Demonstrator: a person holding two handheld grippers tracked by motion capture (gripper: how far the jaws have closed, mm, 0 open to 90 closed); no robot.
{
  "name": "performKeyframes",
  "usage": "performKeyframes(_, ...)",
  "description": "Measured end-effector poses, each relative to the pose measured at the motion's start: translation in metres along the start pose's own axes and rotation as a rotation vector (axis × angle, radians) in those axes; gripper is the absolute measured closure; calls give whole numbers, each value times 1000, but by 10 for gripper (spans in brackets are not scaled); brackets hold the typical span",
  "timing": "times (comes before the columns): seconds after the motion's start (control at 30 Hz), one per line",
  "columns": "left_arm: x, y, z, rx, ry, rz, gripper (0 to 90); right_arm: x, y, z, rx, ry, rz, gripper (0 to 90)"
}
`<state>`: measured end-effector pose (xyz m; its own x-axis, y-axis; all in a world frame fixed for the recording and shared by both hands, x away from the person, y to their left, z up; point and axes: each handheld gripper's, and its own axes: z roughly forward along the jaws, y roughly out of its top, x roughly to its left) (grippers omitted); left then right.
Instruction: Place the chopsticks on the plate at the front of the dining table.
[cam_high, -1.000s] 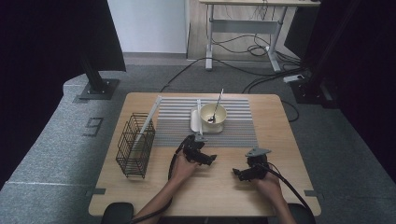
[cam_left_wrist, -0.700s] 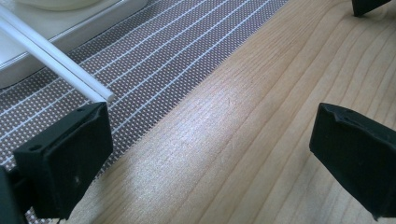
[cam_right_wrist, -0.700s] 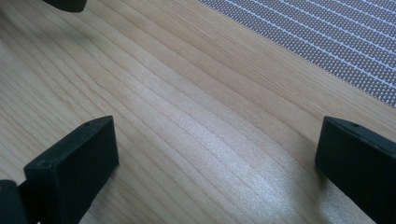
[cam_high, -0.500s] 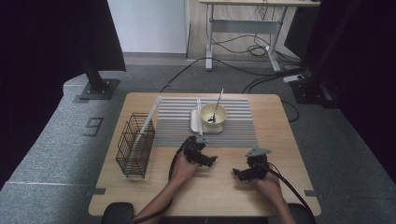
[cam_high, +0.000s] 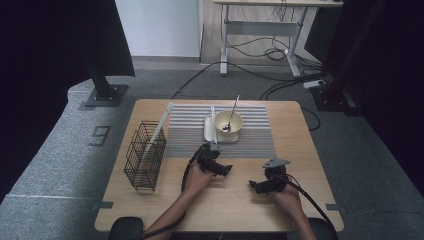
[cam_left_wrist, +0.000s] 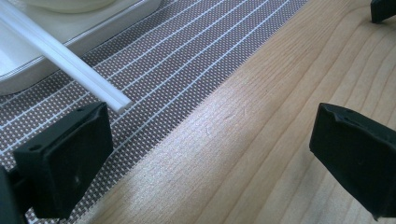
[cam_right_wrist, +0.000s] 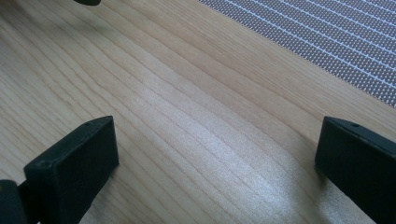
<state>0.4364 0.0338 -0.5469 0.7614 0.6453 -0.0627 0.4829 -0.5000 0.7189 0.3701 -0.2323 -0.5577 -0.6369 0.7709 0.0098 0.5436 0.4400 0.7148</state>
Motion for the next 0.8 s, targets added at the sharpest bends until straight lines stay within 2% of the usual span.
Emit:
performKeyframes(0.17, 1, 0, -6, -17, -1, -8, 0, 0, 0, 0, 0, 0, 0, 0)
performKeyframes(0.37, 2, 2, -18, -25, -9, 10, 0, 0, 0, 0, 0, 0, 0, 0)
performKeyframes(0.5, 0, -1, -34, -22, -17, 42, 0, 0, 0, 0, 0, 0, -2, 0)
performKeyframes(0.63, 1, -7, -49, -30, -15, 48, 0, 0, 0, 0, 0, 0, -2, 0)
performKeyframes(0.8, 1, -17, -70, -52, -17, 36, 0, 0, 0, 0, 0, 0, -3, 0)
